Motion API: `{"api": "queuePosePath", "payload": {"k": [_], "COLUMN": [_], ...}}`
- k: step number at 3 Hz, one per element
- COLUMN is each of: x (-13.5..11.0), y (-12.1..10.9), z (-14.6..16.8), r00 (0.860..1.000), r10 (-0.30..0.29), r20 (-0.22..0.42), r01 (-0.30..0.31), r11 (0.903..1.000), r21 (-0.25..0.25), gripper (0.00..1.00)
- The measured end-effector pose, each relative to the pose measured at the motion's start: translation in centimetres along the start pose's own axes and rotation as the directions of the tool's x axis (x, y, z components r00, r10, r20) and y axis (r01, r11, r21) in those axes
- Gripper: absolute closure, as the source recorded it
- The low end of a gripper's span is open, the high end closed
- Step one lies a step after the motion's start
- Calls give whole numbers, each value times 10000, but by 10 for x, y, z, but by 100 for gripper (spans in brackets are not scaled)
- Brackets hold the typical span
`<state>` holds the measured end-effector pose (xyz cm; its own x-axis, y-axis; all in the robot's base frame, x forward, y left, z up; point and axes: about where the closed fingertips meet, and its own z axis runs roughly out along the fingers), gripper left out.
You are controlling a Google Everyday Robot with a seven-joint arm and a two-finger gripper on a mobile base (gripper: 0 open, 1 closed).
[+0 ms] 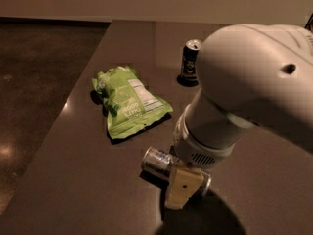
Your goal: Pick redbull can
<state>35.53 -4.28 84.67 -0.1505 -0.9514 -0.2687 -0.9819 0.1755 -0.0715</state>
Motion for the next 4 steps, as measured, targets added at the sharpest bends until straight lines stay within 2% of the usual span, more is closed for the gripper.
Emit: {"api": "queuePosePath", "payload": {"k": [2,3,4], "x": [0,0,1], "y": [0,-4,-12], "z": [4,-8,-34], "r00": [9998,9999,9993], "r10": [38,-82,-373], "r20": [-178,-133,79], "r01": [-42,78,376], "r11": [9998,9994,9983], "r21": [-193,-337,-437], "gripper": [65,88,100]}}
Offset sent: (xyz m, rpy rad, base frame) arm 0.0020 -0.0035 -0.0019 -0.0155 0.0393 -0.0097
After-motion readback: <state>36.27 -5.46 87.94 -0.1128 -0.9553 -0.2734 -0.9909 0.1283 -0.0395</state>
